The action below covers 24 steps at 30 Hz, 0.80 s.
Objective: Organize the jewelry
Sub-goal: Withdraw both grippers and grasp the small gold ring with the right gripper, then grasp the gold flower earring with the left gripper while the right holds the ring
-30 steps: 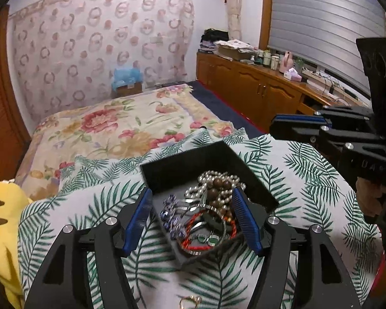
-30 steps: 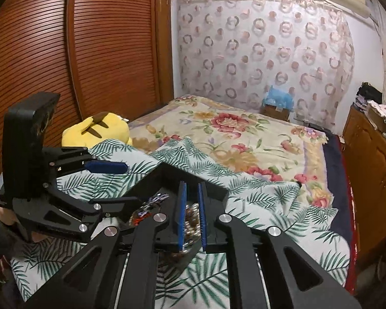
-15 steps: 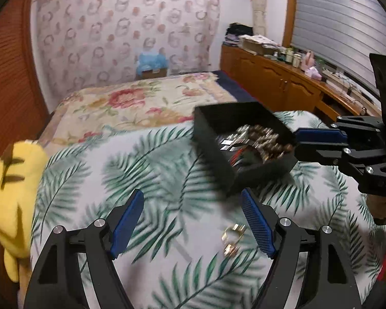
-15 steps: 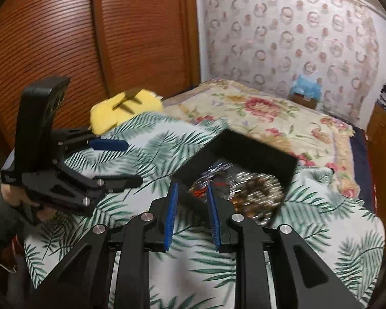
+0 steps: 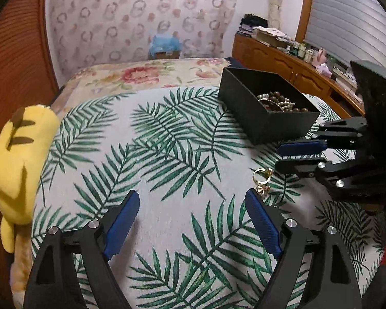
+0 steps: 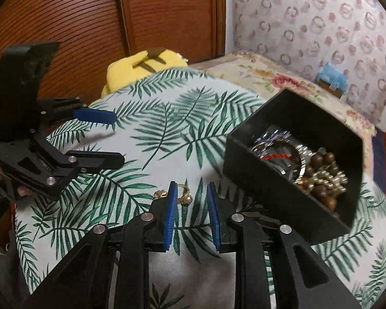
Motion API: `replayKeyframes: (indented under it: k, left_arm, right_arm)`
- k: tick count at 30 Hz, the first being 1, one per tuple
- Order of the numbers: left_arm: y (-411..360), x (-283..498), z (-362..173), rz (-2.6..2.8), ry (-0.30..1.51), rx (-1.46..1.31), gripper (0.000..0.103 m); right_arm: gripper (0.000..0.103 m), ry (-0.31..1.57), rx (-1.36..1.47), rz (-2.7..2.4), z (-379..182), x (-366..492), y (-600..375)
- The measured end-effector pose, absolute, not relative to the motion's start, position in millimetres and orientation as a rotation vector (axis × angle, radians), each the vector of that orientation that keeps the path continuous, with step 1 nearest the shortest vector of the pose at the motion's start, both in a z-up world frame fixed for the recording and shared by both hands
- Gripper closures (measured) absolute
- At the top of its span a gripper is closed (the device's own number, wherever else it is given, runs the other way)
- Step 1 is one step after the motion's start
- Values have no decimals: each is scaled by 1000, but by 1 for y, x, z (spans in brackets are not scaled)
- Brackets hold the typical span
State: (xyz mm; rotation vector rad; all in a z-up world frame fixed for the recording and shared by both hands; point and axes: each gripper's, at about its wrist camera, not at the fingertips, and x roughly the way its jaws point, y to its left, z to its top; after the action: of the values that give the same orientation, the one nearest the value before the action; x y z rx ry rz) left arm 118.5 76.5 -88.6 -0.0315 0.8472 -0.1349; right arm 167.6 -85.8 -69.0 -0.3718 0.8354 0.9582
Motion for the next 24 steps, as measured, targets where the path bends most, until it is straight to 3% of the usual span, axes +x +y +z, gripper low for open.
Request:
replayKeyframes:
  k: [9, 12, 24]
  left_arm:
    - [72, 117, -91, -149, 859, -38, 22]
    - [69, 118, -92, -160, 865, -37, 22]
    - [27, 125, -94, -250, 869, 31, 23]
  right_arm:
    - [78, 867, -410, 978, -83, 168, -74]
    - [91, 858, -418, 976, -82, 167, -76]
    - [91, 809, -360, 902, -63, 169, -119]
